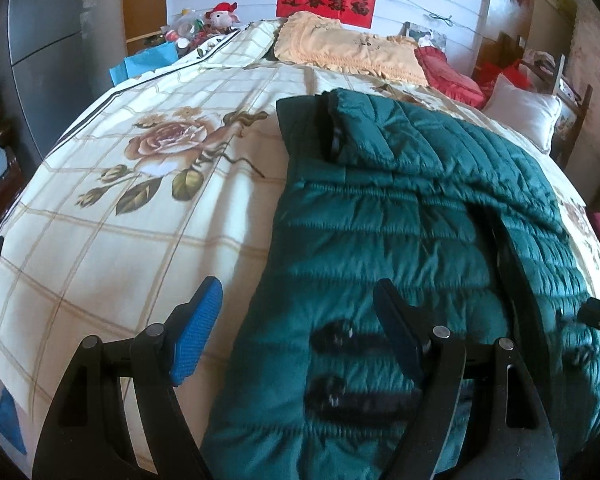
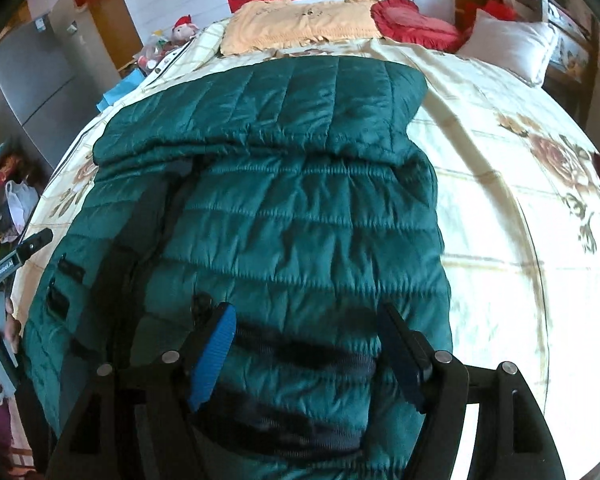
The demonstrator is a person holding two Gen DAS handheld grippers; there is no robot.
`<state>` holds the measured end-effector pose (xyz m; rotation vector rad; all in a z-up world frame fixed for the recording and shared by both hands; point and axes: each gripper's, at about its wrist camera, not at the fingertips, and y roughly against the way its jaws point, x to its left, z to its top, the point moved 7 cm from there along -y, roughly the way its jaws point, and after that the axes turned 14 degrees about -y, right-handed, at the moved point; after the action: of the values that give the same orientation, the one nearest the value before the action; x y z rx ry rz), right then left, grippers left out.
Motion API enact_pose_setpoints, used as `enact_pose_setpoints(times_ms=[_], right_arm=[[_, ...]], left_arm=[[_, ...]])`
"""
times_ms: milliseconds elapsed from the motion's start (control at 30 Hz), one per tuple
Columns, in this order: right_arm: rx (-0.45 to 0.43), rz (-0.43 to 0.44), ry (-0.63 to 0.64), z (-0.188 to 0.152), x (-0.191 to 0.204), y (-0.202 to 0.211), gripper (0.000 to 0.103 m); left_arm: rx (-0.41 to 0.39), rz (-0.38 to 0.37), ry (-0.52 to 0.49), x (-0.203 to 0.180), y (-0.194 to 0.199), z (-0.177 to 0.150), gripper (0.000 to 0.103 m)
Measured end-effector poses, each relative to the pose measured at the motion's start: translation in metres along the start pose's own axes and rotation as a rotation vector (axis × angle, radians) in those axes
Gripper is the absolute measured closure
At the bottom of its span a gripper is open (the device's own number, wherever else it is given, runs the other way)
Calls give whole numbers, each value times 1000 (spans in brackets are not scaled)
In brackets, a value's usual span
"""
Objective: Fold large clothes
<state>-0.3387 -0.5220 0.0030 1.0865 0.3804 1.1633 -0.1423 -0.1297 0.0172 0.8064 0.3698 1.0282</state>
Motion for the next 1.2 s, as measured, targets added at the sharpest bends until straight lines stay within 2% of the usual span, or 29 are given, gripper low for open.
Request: enact_pose_setpoints(times_ms=[667, 1000, 1200], right_arm=[[20, -19, 8, -46, -12, 29, 27], [20, -31, -2, -55, -20, 39, 25], [15, -38, 1, -58, -24, 47, 25]], left_arm=[[87, -21, 33, 11, 16, -66, 25], [99, -40, 42, 8, 20, -77, 25], [105, -78, 50, 4, 24, -82, 25]])
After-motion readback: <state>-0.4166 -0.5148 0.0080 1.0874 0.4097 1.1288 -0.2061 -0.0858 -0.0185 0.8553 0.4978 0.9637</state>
